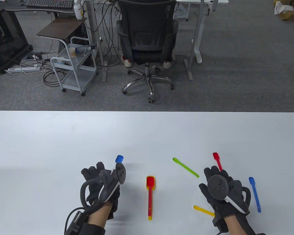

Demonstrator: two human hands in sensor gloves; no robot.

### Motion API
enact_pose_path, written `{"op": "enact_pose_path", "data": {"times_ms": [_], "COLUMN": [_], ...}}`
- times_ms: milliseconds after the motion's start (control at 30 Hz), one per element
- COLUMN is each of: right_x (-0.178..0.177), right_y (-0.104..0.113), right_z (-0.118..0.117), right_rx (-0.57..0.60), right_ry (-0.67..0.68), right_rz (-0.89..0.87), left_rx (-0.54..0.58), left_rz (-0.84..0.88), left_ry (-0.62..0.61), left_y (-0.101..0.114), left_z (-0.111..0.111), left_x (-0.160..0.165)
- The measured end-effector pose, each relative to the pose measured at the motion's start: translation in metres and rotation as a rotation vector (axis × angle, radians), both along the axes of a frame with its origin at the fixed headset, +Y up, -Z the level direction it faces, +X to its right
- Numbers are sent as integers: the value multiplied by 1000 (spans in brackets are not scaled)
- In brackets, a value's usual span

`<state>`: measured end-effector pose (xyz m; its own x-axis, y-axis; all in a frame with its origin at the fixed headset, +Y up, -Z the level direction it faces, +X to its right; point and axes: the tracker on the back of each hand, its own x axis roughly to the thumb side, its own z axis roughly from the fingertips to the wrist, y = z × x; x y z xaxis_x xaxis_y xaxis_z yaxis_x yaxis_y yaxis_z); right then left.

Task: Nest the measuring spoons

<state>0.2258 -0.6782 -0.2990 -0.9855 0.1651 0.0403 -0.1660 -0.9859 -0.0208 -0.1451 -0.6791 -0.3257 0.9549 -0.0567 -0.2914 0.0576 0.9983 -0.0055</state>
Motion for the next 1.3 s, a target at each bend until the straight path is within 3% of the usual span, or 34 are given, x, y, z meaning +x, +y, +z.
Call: {"op": "enact_pose_path", "data": {"times_ms": [700, 1300], "right_x": [-1, -2], "right_y": [0, 0], "right_z": [0, 0], "right_rx": [2, -4], "right_ry": [8, 8], "right_rz": [7, 9], "left_rx": [-31, -71], "left_rz": [54, 119], "left_ry": [-23, -67], "left_y": [-24, -42], "left_z": [20, 28], "left_x": [69, 94]}}
